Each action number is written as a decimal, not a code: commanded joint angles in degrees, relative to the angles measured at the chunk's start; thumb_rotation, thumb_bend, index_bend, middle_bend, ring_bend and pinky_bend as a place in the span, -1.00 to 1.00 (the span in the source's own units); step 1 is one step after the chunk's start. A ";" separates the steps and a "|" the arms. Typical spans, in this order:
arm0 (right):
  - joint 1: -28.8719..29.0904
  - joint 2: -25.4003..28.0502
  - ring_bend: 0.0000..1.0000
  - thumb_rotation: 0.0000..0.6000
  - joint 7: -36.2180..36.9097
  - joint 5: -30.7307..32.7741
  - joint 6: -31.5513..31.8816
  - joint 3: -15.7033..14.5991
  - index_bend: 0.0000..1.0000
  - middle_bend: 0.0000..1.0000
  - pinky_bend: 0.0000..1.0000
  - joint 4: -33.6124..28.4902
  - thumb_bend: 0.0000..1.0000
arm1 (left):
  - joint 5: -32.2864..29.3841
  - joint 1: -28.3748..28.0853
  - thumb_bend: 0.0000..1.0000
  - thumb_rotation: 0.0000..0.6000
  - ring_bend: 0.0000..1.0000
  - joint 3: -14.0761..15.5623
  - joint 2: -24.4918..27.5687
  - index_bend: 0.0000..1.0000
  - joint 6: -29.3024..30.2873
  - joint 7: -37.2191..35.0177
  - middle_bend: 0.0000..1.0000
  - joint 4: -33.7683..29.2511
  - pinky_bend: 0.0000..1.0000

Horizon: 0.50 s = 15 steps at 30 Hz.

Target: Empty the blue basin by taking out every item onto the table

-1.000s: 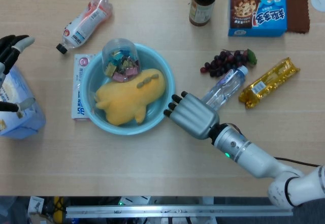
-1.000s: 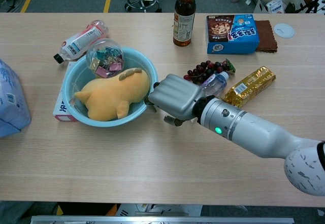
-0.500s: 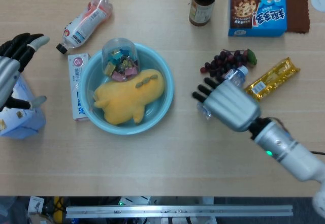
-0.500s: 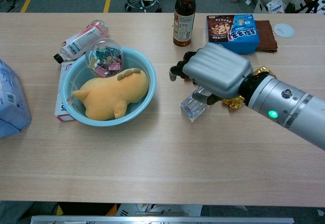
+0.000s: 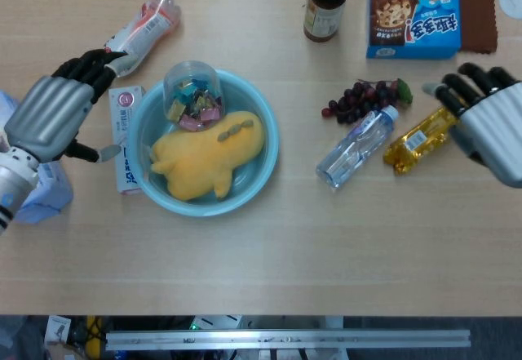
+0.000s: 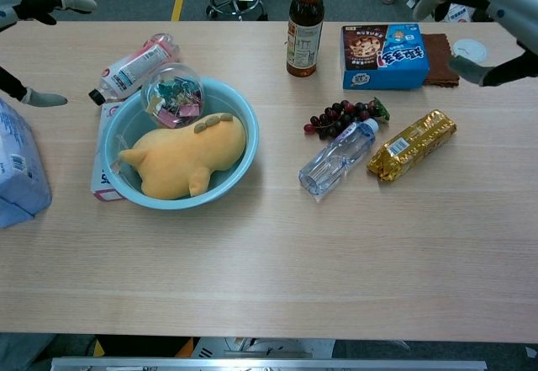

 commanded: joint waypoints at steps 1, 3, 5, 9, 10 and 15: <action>-2.46 2.55 -0.43 1.00 2.46 -2.30 2.90 0.56 -0.38 -0.20 -0.09 -0.31 -0.42 | -4.79 -3.25 -0.67 1.00 -0.89 -1.15 -2.33 -0.88 -3.65 3.37 -0.85 0.87 -0.73; -3.54 3.46 -0.43 1.00 3.65 -3.25 4.20 0.77 -0.38 -0.20 -0.09 -0.18 -0.42 | -7.35 -4.74 -0.67 1.00 -0.89 -1.60 -3.41 -0.89 -4.91 5.24 -0.86 1.46 -0.73; -4.64 4.26 -0.43 1.00 4.89 -4.35 5.32 0.92 -0.38 -0.20 -0.09 -0.01 -0.42 | -10.59 -6.51 -0.67 1.00 -0.89 -2.04 -4.78 -0.90 -6.06 7.82 -0.87 2.26 -0.73; -6.28 4.93 -0.43 1.00 6.72 -6.47 6.81 1.22 -0.38 -0.20 -0.09 0.55 -0.42 | -17.62 -10.06 -0.67 1.00 -0.89 -2.58 -7.12 -0.92 -7.99 12.37 -0.88 3.81 -0.73; -6.70 5.02 -0.43 1.00 7.12 -7.11 7.10 1.31 -0.38 -0.20 -0.09 0.70 -0.43 | -20.06 -11.23 -0.67 1.00 -0.89 -2.65 -7.70 -0.92 -8.49 13.79 -0.89 4.25 -0.73; -7.89 5.06 -0.43 1.00 8.67 -8.68 7.61 1.96 -0.38 -0.20 -0.09 1.24 -0.42 | -28.96 -16.33 -0.67 1.00 -0.92 -2.21 -9.46 -0.98 -10.52 19.29 -0.93 6.05 -0.73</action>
